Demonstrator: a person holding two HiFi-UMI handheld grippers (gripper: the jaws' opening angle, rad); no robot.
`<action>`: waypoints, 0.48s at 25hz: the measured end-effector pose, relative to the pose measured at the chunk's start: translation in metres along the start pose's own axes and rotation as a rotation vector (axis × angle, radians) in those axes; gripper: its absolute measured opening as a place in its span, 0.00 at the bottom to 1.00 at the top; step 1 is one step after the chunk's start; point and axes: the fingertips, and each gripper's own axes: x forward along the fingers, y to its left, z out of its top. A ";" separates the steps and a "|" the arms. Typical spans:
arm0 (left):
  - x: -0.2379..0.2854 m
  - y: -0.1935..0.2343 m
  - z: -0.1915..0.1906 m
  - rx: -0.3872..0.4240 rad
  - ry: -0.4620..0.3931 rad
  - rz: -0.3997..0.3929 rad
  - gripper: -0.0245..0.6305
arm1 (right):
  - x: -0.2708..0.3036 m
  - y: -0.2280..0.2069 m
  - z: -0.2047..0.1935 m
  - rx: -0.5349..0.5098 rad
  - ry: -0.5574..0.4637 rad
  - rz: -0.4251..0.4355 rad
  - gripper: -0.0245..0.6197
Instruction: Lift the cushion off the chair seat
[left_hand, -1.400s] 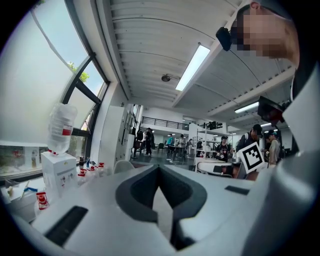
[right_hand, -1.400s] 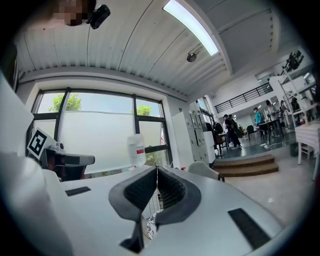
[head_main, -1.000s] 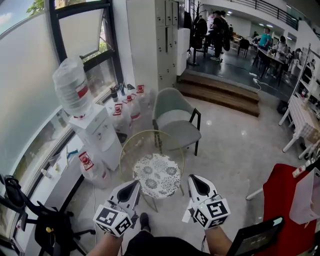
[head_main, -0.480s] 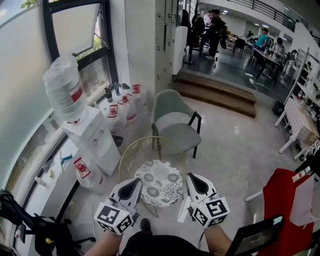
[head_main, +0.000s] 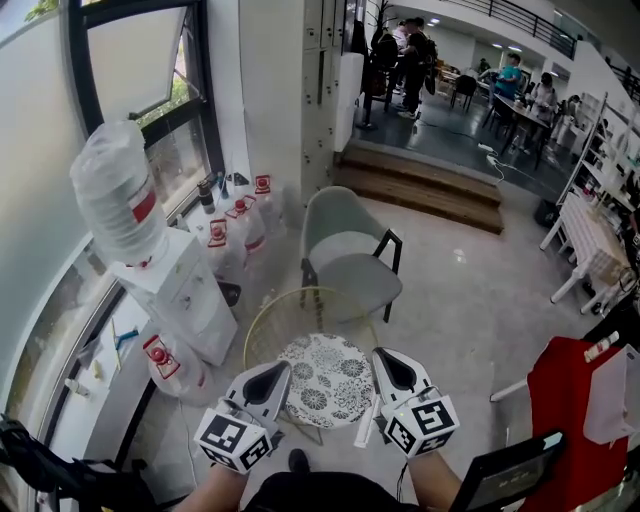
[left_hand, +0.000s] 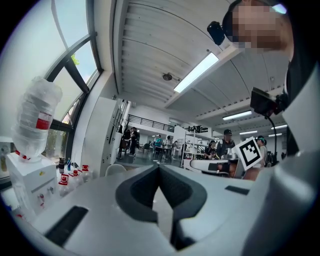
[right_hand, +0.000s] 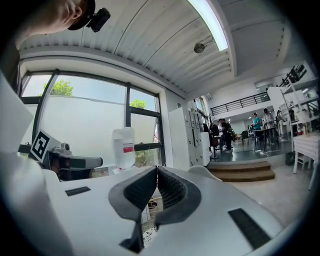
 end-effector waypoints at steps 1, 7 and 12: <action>0.001 0.005 0.000 -0.003 0.001 -0.008 0.05 | 0.004 0.002 0.000 -0.003 0.003 -0.007 0.05; 0.016 0.026 -0.007 -0.020 0.009 -0.054 0.05 | 0.020 0.002 -0.006 -0.012 0.024 -0.047 0.05; 0.030 0.022 -0.017 -0.052 0.026 -0.071 0.05 | 0.019 -0.013 -0.013 -0.004 0.053 -0.063 0.06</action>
